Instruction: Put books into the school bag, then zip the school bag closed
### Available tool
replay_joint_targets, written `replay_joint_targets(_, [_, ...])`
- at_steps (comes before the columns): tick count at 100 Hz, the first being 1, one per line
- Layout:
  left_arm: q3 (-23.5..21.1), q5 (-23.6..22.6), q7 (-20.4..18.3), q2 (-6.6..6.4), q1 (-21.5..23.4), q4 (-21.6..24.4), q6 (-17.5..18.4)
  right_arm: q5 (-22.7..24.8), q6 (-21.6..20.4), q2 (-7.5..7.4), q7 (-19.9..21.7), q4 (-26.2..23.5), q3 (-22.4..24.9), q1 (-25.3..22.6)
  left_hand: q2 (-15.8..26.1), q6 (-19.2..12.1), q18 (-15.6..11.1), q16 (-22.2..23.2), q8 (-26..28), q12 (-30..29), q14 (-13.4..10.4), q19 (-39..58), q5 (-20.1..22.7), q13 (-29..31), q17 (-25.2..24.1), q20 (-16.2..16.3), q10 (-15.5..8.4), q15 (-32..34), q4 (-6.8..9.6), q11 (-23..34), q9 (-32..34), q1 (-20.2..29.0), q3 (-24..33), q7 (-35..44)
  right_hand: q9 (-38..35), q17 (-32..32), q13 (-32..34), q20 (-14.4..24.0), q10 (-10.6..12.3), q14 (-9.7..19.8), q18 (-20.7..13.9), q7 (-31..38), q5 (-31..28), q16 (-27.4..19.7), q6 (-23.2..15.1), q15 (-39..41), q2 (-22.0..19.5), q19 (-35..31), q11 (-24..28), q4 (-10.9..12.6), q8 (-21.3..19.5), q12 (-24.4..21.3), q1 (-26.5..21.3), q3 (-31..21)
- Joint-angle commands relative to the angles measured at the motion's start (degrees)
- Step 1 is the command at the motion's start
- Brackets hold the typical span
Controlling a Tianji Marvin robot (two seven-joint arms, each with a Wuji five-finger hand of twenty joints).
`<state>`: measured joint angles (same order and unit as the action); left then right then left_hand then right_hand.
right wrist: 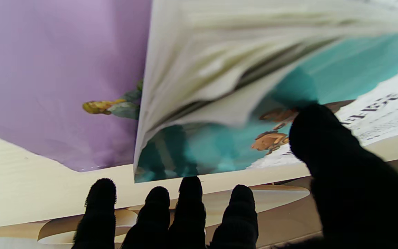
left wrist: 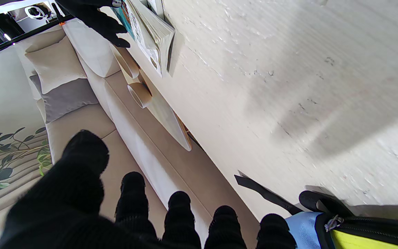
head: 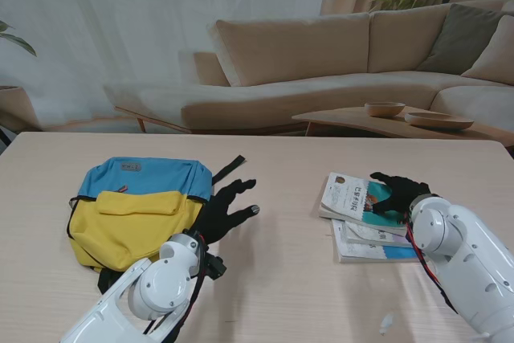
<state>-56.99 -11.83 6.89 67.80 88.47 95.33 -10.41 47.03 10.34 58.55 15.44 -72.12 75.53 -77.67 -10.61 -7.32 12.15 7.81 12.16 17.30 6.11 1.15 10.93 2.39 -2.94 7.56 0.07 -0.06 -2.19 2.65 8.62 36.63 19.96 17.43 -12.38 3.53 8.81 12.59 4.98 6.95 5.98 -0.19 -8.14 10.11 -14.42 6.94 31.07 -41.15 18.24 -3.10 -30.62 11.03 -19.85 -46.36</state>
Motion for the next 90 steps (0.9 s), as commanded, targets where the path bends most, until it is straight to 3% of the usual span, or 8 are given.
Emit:
replay_joint_targets(1, [0.0, 0.2, -1.2, 0.38, 0.3, 0.6, -0.2, 0.4, 0.1, 0.25, 1.4, 0.6, -0.2, -0.1, -0.3, -0.5, -1.2, 0.6, 0.4, 0.8, -1.9, -1.6, -2.0, -0.9, -0.3, -0.2, -0.8, -0.5, 0.75, 0.4, -1.1, 0.2, 1.2, 0.4, 1.3, 0.1, -1.2, 0.2, -2.7, -0.5, 0.7, -0.2, 0.3, 0.6, 1.0, 1.0, -0.4, 1.5, 2.1, 0.1, -1.2, 1.5, 0.5, -0.7])
replay_joint_targets(25, [0.1, 0.3, -1.0, 0.44, 0.4, 0.7, -0.2, -0.3, 0.5, 0.2, 1.9, 1.5, -1.0, 0.5, -0.4, -0.5, -1.3, 0.6, 0.3, 0.8, -2.0, -1.6, -1.9, -0.9, -0.3, -0.2, -0.9, -0.5, 0.75, 0.4, -1.1, 0.2, 1.2, 0.4, -1.5, -1.1, 0.8, 0.3, -3.8, -1.8, 1.8, 0.3, 0.2, 1.5, 1.8, 3.5, 2.2, 1.5, 12.9, 0.1, -4.5, 5.5, -2.4, -3.4])
replay_joint_targets(44, [0.1, 0.1, -0.9, 0.43, 0.5, 0.8, -0.1, -1.0, 0.5, 0.61, -0.5, 2.5, -1.8, 0.7, -0.4, -0.5, -1.2, 0.6, 0.3, 0.8, -2.0, -1.6, -1.9, -1.0, -0.3, -0.2, -0.8, -0.5, 0.74, 0.4, -1.1, 0.2, 1.3, 0.4, -7.4, -2.6, 5.1, 0.3, -2.5, -3.0, 3.3, 3.7, -2.7, 4.5, 3.3, 10.1, 10.9, -1.8, 26.1, -1.8, -6.2, 10.9, -8.1, -14.6])
replay_joint_targets(66, [0.1, -0.3, -0.7, 0.41, 0.5, 0.8, -0.1, -1.5, 0.6, 1.08, -3.1, 3.3, -2.7, 0.8, -0.5, -0.6, -1.3, 0.3, 0.3, 0.8, -2.3, -1.6, -2.0, -1.0, -0.4, -0.2, -1.1, -0.7, 0.72, 0.0, -1.4, 0.2, 1.4, 0.3, -9.6, -4.3, 8.4, 0.2, -1.5, -3.9, 5.1, 14.6, -4.7, 11.4, 7.4, 26.0, 18.3, -8.9, 41.6, -3.6, -0.5, 23.4, -14.7, -23.7])
replay_joint_targets(70, [0.1, -0.3, -0.7, 0.42, 0.5, 0.9, -0.1, -1.6, 0.5, 1.13, -3.4, 3.4, -2.8, 0.9, -0.5, -0.5, -1.4, 0.1, 0.2, 0.8, -2.5, -1.7, -2.0, -1.1, -0.4, -0.2, -1.0, -0.8, 0.74, -0.1, -1.6, 0.3, 1.4, 0.2, -10.1, -4.4, 8.7, -0.4, -0.8, -3.8, 5.4, 18.3, -4.4, 12.9, 7.8, 29.1, 18.9, -10.0, 43.4, -3.7, 2.7, 26.8, -15.8, -24.8])
replay_joint_targets(84, [0.0, -0.7, -0.6, 0.37, 0.6, 0.9, 0.0, -1.5, -0.4, 1.45, -5.9, 4.3, -3.3, 1.2, -0.7, -0.5, -1.5, -0.4, 0.2, 1.0, -2.6, -1.7, -2.0, -1.0, -0.3, -0.4, -1.1, -0.9, 0.72, -0.3, -1.5, 0.3, 1.5, 0.0, -12.9, -5.1, 10.2, 0.4, 2.5, -2.6, 6.3, 25.2, -5.4, 19.2, 8.5, 41.7, 20.3, -12.6, 51.0, -3.9, 5.9, 34.7, -19.1, -27.8])
replay_joint_targets(90, [0.0, -0.9, -0.6, 0.34, 0.7, 1.0, 0.0, -1.6, -0.7, 1.55, -6.5, 4.5, -3.5, 1.3, -0.9, -0.6, -1.7, -0.7, 0.1, 1.1, -2.7, -1.8, -2.2, -1.1, -0.3, -0.4, -1.3, -1.0, 0.7, -0.4, -1.7, 0.3, 1.5, -0.2, -15.1, -5.6, 11.3, 0.9, 3.6, -2.3, 6.6, 27.7, -6.2, 21.5, 7.9, 46.5, 21.4, -13.5, 53.0, -7.6, 7.2, 37.8, -20.4, -27.7])
